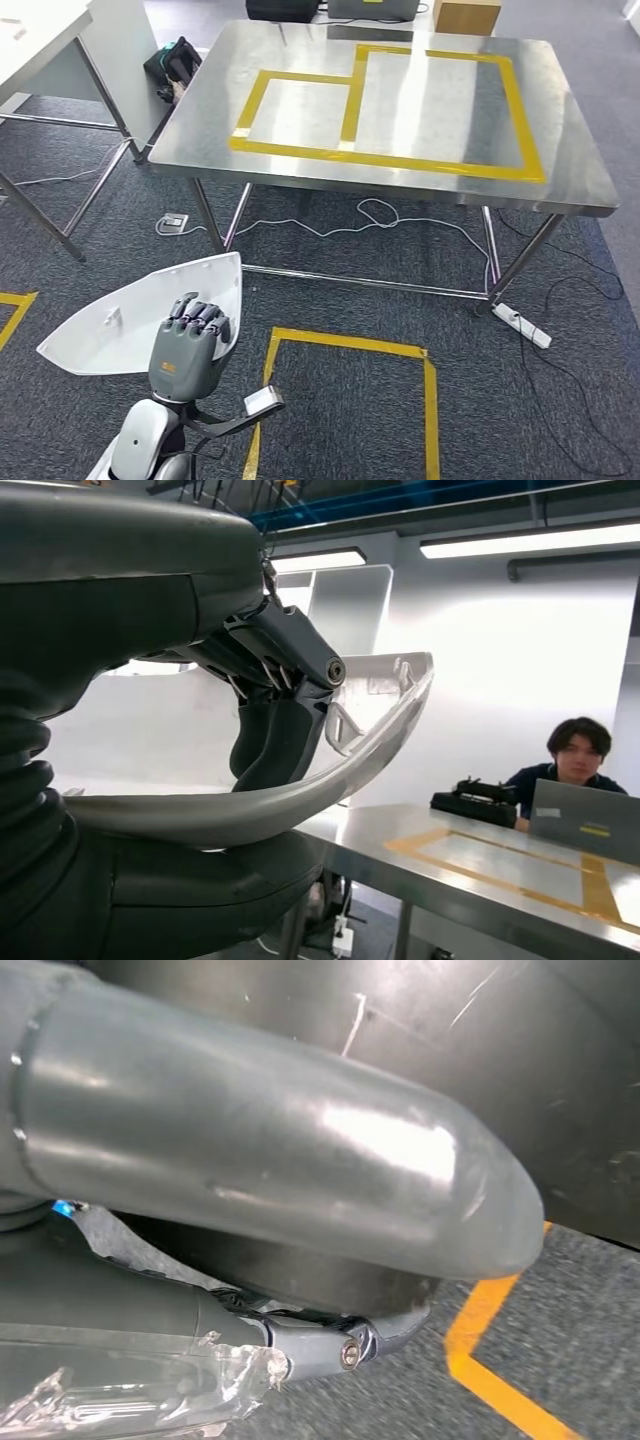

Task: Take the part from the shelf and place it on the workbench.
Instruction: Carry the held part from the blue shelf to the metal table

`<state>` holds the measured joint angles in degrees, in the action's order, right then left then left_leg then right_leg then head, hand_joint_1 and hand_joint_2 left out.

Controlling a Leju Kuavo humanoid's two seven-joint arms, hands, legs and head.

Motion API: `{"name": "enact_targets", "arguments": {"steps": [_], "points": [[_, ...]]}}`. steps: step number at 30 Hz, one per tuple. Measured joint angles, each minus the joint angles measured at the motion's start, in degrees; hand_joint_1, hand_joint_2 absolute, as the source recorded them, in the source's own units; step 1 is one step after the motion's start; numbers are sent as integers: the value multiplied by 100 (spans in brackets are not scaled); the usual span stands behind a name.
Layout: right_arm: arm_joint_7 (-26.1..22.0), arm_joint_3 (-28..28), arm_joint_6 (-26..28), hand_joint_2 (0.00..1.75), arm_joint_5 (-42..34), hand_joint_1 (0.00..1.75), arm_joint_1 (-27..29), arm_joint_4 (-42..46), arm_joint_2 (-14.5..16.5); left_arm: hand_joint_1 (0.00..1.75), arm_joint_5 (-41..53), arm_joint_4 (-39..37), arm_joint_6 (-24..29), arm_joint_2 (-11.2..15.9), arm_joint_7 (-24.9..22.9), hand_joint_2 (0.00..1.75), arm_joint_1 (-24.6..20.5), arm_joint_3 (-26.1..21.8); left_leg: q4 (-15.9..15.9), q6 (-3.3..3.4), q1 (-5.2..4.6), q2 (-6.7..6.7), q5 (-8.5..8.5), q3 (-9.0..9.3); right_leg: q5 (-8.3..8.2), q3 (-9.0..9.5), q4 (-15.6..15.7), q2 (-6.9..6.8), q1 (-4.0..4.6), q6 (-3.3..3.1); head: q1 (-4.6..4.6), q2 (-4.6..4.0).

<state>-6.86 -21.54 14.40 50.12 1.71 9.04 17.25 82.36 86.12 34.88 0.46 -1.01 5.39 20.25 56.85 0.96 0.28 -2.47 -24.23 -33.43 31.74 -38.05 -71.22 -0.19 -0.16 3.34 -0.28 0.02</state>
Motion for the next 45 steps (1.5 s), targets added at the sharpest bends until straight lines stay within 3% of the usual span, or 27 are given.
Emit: {"name": "enact_targets", "arguments": {"steps": [2,4,5,7,9,12,16,24,27,31,35,37,38,40,42,43,45], "points": [[-38,-4,7,0,-25,0,-4,1,0,175,17,0,4,6,4,175,0,1,21,-44,-5,-69,-28,23,-394,310,760,54,-21,3,8,0],[-61,-7,-41,0,-21,0,-15,1,0,175,34,0,26,23,53,175,-4,6,46,-76,-27,-94,-43,10,-523,494,1178,123,-41,-29,1,0],[-66,-8,-68,0,-18,0,-22,1,0,175,29,0,47,37,105,175,-10,15,55,-53,-39,-97,-35,-4,-514,511,1224,143,-45,-49,-6,0],[-70,-10,-100,0,-12,0,-28,1,0,175,-35,0,100,74,248,175,-30,49,42,34,-43,-92,-17,-10,-539,504,1233,157,-45,-69,-19,0],[-70,-10,-119,0,-1,0,-31,1,0,175,-201,-3,146,119,453,175,-66,106,11,65,-42,-86,-4,5,-538,503,1233,167,-32,-89,-19,0],[-71,-9,-148,0,28,0,-37,1,-1,175,-712,-37,166,215,962,175,-179,217,-37,8,-33,-83,15,19,-532,501,1232,164,-14,-141,-18,0],[-79,-8,-164,0,60,0,-40,1,-2,175,-1276,-129,158,303,1607,175,-306,303,-66,-172,-11,-82,27,21,-537,491,1227,163,5,-179,-16,0],[-76,2,-164,0,135,0,-41,1,-3,175,-1927,-198,200,412,2731,175,-347,440,-65,-195,-19,-80,31,17,-549,503,1246,163,-6,-179,-14,0],[-75,22,-165,0,201,0,-45,2,-3,175,-2155,-204,179,433,3118,175,-397,502,-47,-169,-37,-80,20,11,-557,509,1263,163,-27,-156,-15,0],[-79,72,-176,0,264,0,-48,4,-3,175,-2261,-224,144,441,3299,175,-508,542,-16,-112,-62,-79,-12,4,-549,518,1268,166,-50,-121,-16,0],[-79,101,-179,0,284,0,-50,8,-4,175,-2276,-255,127,437,3335,175,-603,551,-39,-28,-82,-74,-19,6,-601,547,1275,165,-68,-34,-14,0],[-80,106,-179,0,287,0,-53,9,-10,175,-2279,-260,124,427,3339,175,-631,558,-90,34,-50,-70,-32,45,-588,492,1167,149,-55,21,-2,0],[-80,110,-179,0,289,0,-55,10,-13,175,-2280,-263,124,421,3345,175,-639,561,-101,63,-33,-70,-55,71,-504,399,1010,137,-51,42,22,0],[-79,126,-178,0,290,0,-57,11,-21,175,-2281,-274,124,415,3369,175,-642,567,-108,102,-19,-67,-115,107,-213,39,376,111,-45,65,68,0],[-76,137,-166,0,292,0,-55,13,-30,175,-2273,-301,126,415,3395,175,-636,575,-106,93,-15,-57,-161,156,6,-356,-265,96,-48,73,81,0],[-71,140,-160,0,295,0,-54,13,-33,175,-2261,-317,128,414,3403,175,-636,579,-104,79,-7,-55,-193,198,-25,-435,-346,90,-51,77,85,0],[-60,143,-158,0,299,0,-53,14,-39,175,-2229,-347,131,412,3405,175,-636,580,-99,32,27,-63,-279,324,-381,-257,122,84,-72,107,87,0]]}}
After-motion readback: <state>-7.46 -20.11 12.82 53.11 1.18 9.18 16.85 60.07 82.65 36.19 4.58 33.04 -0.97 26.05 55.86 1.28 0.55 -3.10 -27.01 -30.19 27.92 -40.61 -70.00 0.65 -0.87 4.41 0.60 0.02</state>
